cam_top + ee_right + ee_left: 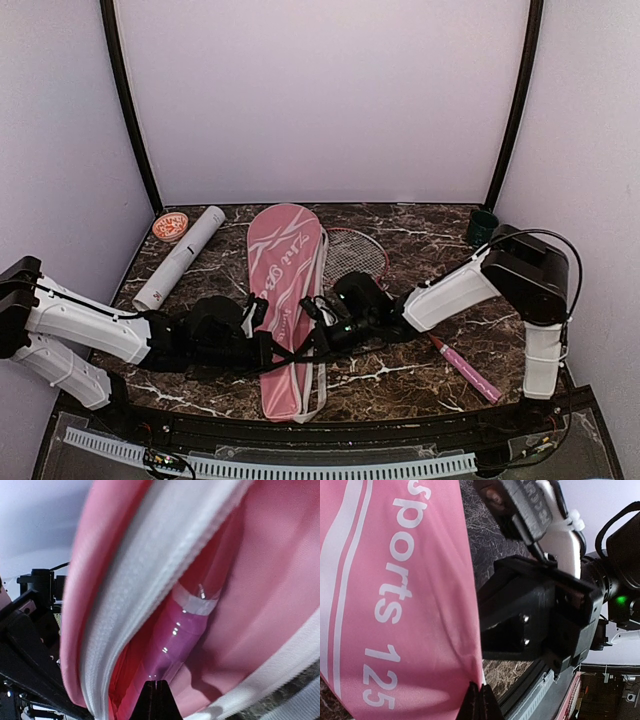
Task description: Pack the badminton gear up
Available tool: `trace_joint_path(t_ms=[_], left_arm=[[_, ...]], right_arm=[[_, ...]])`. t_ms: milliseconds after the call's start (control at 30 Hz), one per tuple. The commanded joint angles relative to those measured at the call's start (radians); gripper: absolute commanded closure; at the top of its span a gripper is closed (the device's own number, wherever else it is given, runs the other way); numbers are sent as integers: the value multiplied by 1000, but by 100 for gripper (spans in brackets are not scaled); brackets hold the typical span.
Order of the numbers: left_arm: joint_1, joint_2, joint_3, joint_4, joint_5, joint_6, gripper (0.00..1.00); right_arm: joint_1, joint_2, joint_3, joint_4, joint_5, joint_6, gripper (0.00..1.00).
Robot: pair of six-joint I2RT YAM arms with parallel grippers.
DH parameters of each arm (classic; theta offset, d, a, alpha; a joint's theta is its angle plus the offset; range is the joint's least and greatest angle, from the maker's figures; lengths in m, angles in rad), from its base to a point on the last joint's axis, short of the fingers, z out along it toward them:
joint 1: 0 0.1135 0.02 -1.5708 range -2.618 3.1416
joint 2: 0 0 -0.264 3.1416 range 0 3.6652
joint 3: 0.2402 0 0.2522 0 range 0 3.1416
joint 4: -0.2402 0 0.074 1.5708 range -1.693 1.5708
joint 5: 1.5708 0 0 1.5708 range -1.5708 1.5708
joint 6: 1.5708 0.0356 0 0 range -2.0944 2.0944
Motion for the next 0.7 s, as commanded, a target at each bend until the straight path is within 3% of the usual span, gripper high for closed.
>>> trace_joint_path(t_ms=[0,133,333,433,667], left_arm=[[4,-9,-14,84,16,-8,100],[5,6,-12,108,30,-14,100],[4,-5,-21,105,24,-20,100],[4,-17,-23,62,0,-18,100],[15,-12,-19,39,-2,8,100]], right_arm=[[28,60,55,40,-80,-17,100],[25,105,88,193,-159,67,95],[4,112,91,188,-142,84,81],[-21,33,55,86,-60,-10,79],[-111,-227,34,-362,122,-344,74]])
